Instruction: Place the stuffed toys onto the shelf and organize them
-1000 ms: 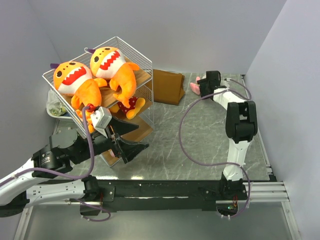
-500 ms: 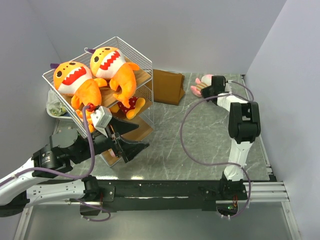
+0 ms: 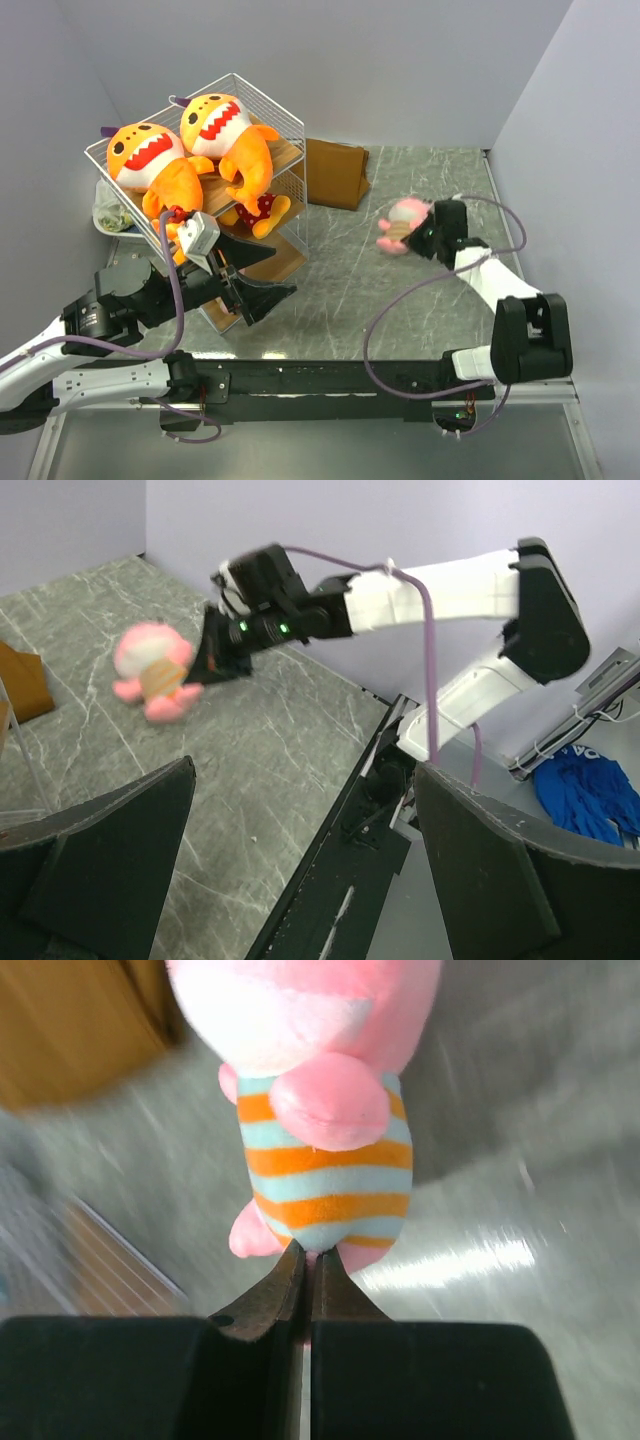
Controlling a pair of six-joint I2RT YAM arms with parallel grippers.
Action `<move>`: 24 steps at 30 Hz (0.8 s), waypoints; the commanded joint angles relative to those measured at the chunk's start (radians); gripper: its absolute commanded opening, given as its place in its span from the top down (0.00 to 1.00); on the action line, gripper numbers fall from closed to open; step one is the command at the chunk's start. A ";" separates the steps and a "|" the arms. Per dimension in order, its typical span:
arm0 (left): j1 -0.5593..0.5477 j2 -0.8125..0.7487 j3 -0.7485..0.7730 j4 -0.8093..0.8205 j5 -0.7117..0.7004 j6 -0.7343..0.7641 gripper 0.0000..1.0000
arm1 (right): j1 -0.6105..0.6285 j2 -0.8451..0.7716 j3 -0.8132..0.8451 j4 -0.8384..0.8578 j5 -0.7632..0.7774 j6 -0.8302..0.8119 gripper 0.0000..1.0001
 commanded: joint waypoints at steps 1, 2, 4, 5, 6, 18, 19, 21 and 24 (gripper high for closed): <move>-0.004 -0.002 0.045 0.018 -0.002 0.027 0.03 | 0.084 -0.123 -0.093 -0.135 -0.080 -0.128 1.00; -0.004 0.000 0.046 0.018 -0.005 0.027 0.04 | 0.104 -0.179 -0.120 -0.184 -0.069 -0.126 1.00; -0.004 0.002 0.051 0.021 0.006 0.029 0.04 | 0.167 -0.241 -0.146 -0.220 -0.064 -0.125 1.00; -0.004 0.002 0.050 0.021 0.003 0.027 0.04 | 0.193 -0.296 -0.169 -0.241 -0.072 -0.123 1.00; -0.004 0.003 0.053 0.020 0.006 0.029 0.04 | 0.214 -0.321 -0.178 -0.253 -0.086 -0.123 1.00; -0.004 -0.006 0.045 0.033 0.018 0.013 0.03 | 0.480 -0.598 -0.284 -0.332 -0.319 -0.137 1.00; -0.004 -0.003 0.046 0.035 0.020 0.013 0.03 | 0.495 -0.594 -0.283 -0.330 -0.327 -0.149 0.99; -0.004 -0.003 0.045 0.046 0.026 0.013 0.04 | 0.533 -0.566 -0.287 -0.304 -0.363 -0.177 0.98; -0.004 0.005 0.050 0.047 0.027 0.012 0.03 | 0.604 -0.490 -0.265 -0.281 -0.396 -0.211 0.98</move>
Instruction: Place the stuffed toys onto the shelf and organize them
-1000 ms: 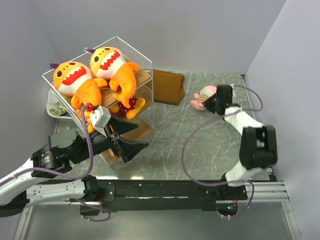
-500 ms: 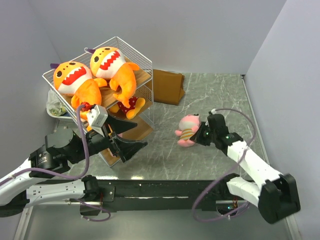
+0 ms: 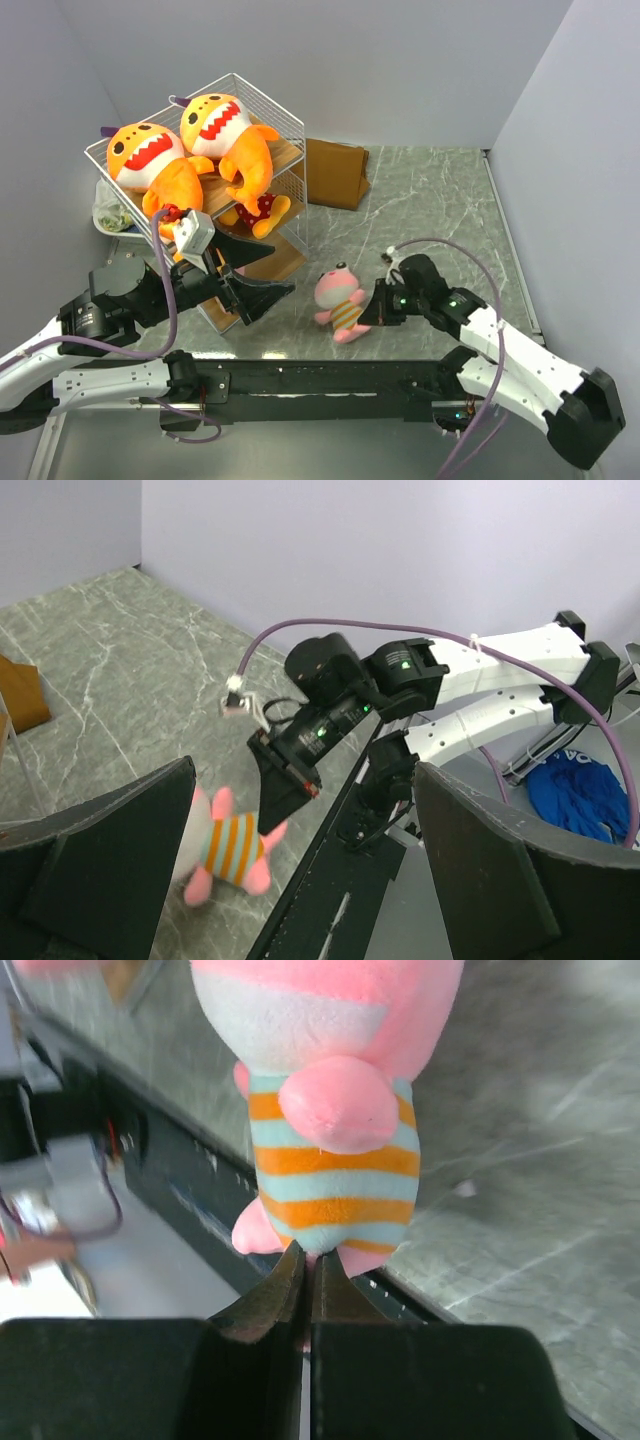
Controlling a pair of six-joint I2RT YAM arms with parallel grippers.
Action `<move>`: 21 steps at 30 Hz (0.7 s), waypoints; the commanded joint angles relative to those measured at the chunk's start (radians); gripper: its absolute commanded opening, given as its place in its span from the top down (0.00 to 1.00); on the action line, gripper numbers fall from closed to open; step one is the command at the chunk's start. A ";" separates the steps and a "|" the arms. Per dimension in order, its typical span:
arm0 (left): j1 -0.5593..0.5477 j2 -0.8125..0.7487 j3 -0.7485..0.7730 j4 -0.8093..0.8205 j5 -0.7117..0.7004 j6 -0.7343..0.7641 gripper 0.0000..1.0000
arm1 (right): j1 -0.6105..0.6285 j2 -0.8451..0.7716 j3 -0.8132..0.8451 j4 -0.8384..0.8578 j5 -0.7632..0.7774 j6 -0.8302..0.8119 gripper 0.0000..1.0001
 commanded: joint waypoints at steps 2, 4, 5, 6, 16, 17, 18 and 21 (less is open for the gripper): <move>-0.004 0.012 0.038 0.041 0.023 0.008 0.04 | 0.116 0.121 0.056 0.061 -0.094 -0.095 0.98; -0.004 0.020 0.042 0.035 0.026 0.006 0.04 | 0.158 0.171 0.090 0.063 -0.082 -0.122 0.95; -0.004 0.021 0.048 0.033 0.026 0.006 0.04 | 0.166 0.188 0.102 0.055 -0.065 -0.129 0.94; -0.004 0.023 0.050 0.032 0.026 0.006 0.04 | 0.169 0.204 0.113 0.052 -0.056 -0.133 0.92; -0.004 0.029 0.050 0.027 0.022 0.012 0.04 | 0.169 0.229 0.259 -0.110 0.289 0.044 0.47; -0.004 0.030 0.052 0.027 0.023 0.014 0.04 | 0.169 0.222 0.260 -0.126 0.298 0.069 0.46; -0.004 0.029 0.052 0.027 0.025 0.012 0.04 | 0.169 0.215 0.262 -0.136 0.306 0.098 0.43; -0.004 0.017 0.042 0.038 0.031 0.006 0.04 | 0.169 0.181 0.272 -0.201 0.393 0.228 0.40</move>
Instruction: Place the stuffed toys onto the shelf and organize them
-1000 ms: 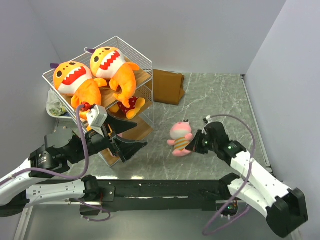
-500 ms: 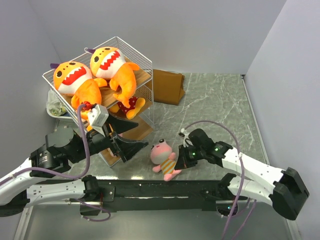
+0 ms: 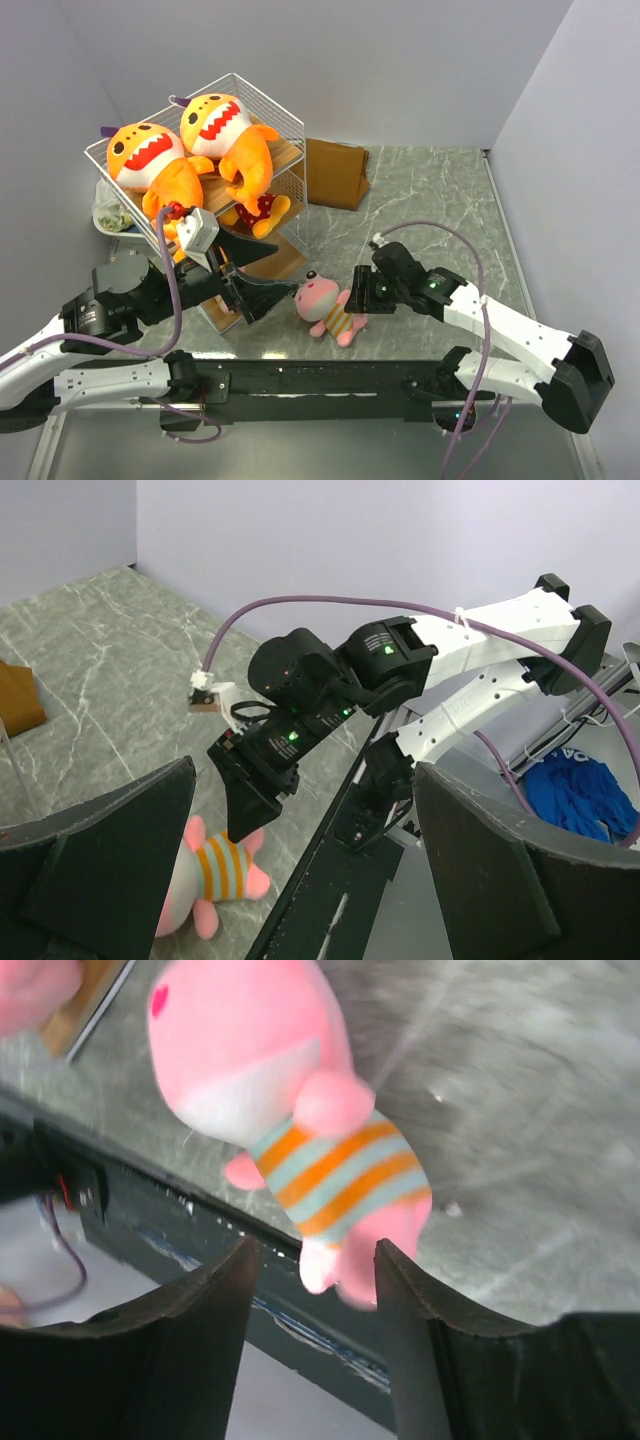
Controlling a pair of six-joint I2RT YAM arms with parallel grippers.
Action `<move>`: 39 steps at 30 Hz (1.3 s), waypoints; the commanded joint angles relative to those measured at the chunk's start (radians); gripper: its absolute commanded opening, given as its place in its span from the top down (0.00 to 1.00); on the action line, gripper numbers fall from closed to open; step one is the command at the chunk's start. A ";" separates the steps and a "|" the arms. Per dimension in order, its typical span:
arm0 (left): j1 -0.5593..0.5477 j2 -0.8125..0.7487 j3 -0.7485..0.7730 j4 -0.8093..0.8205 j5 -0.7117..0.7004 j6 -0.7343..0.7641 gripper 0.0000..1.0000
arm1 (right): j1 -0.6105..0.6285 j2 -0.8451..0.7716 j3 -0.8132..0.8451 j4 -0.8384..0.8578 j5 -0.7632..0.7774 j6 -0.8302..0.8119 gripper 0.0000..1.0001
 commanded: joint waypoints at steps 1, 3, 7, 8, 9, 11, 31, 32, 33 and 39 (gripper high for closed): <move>-0.004 -0.009 0.021 0.037 0.021 0.004 0.03 | 0.000 -0.074 0.050 -0.117 0.166 0.227 0.39; -0.004 -0.015 0.018 0.040 0.020 0.003 0.03 | 0.000 -0.102 0.050 -0.160 0.246 0.284 0.37; -0.004 -0.017 0.027 0.031 0.023 0.003 0.04 | 0.004 -0.201 0.019 -0.186 0.301 0.428 0.37; -0.004 -0.018 0.029 0.028 0.021 0.003 0.04 | 0.002 -0.218 0.005 -0.165 0.297 0.447 0.37; -0.004 -0.017 0.031 0.024 0.020 0.003 0.04 | 0.002 -0.234 -0.031 -0.151 0.297 0.465 0.38; -0.004 -0.018 0.029 0.023 0.018 0.003 0.04 | 0.002 -0.268 -0.068 -0.110 0.291 0.512 0.39; -0.004 -0.018 0.003 0.034 0.006 0.004 0.04 | 0.045 -0.268 -0.203 0.003 0.271 0.641 0.39; -0.004 -0.020 0.001 0.036 0.006 0.003 0.04 | 0.053 -0.262 -0.208 0.007 0.274 0.642 0.39; -0.004 -0.020 0.000 0.036 0.006 0.003 0.04 | 0.057 -0.254 -0.214 0.010 0.281 0.653 0.39; -0.004 -0.017 -0.005 0.031 0.000 0.004 0.04 | 0.103 -0.208 -0.266 0.087 0.298 0.685 0.40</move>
